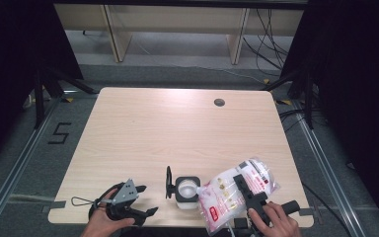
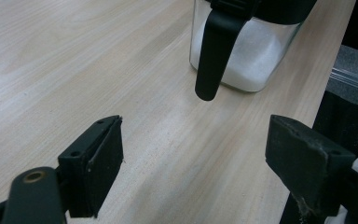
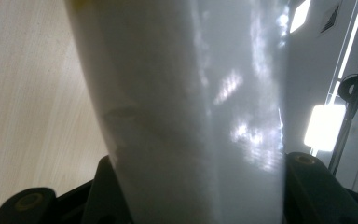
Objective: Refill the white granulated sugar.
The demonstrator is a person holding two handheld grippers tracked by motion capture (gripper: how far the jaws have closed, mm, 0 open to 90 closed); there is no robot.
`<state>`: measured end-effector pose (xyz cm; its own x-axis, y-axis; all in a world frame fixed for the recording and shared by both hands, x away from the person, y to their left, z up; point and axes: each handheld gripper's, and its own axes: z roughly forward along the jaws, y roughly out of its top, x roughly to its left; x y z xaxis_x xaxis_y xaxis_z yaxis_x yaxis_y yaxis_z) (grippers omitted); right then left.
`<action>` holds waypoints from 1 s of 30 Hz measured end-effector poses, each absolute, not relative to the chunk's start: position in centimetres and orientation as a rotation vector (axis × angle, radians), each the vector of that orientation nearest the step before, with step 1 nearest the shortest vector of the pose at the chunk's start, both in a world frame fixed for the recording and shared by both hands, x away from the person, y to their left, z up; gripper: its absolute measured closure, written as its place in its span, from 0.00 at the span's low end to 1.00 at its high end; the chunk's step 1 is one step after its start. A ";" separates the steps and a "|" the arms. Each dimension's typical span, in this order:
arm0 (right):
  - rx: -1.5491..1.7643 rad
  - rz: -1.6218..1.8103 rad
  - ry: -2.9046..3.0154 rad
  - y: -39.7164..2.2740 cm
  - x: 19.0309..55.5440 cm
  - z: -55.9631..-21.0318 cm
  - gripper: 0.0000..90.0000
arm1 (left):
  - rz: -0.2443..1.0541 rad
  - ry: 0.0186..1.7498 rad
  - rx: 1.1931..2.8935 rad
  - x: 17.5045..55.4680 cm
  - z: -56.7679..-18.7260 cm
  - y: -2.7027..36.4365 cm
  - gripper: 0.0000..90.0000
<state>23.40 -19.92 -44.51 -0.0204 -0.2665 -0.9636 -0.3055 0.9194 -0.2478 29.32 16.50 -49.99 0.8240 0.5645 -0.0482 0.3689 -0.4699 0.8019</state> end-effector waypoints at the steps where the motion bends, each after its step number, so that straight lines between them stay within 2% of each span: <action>1: -0.448 0.033 1.610 -19.9 23.4 -44.5 0.62 | 0.280 0.683 2.118 29.3 -50.0 16.5 0.21; 4: -0.446 0.028 1.608 -19.9 23.4 -44.5 0.62 | 0.261 0.695 2.081 29.2 -50.1 16.3 0.21; 30: -0.487 0.007 1.599 -19.7 23.3 -44.4 0.62 | 0.282 0.682 2.116 29.3 -50.0 16.5 0.21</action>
